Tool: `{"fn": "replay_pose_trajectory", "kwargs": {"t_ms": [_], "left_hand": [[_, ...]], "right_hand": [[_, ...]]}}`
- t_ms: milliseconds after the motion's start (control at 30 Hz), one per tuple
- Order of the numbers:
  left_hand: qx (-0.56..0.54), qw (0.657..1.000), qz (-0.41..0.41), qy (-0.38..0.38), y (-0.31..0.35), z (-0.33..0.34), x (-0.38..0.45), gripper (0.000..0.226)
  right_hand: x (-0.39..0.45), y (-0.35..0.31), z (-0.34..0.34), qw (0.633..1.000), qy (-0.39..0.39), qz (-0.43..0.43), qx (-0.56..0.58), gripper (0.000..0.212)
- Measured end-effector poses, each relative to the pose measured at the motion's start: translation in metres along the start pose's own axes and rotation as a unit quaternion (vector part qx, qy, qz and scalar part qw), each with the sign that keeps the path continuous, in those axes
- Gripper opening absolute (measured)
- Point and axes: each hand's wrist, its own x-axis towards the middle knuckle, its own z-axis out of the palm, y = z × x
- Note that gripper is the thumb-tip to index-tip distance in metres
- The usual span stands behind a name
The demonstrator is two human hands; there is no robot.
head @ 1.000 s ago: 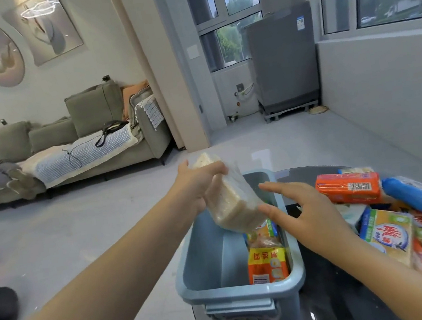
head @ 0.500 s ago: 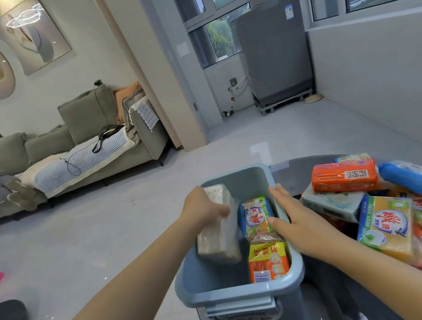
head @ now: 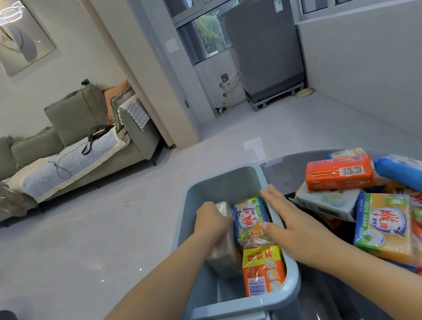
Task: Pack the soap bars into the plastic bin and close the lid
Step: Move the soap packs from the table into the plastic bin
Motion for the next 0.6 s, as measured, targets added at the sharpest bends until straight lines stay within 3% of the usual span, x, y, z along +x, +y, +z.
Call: {"fn": "replay_pose_trajectory", "kwargs": {"t_ms": [100, 333, 467, 600], "left_hand": [[-0.034, 0.999, 0.007, 0.012, -0.001, 0.006, 0.004, 0.024], [-0.072, 0.997, 0.028, 0.031, 0.001, 0.010, -0.006, 0.052], [-0.062, 0.997, 0.044, 0.031, 0.006, 0.003, -0.009, 0.054], [-0.145, 0.986, 0.067, 0.052, 0.014, -0.007, -0.021, 0.049]], "right_hand": [[0.000, 0.000, 0.001, 1.000, 0.000, 0.000, 0.006, 0.066], [-0.001, -0.001, -0.001, 1.000, 0.000, 0.000, 0.008, 0.066], [-0.003, -0.002, -0.004, 1.000, -0.002, -0.003, 0.009, 0.065], [-0.008, 0.000, -0.010, 1.000, 0.007, -0.016, 0.012, 0.064]]}}
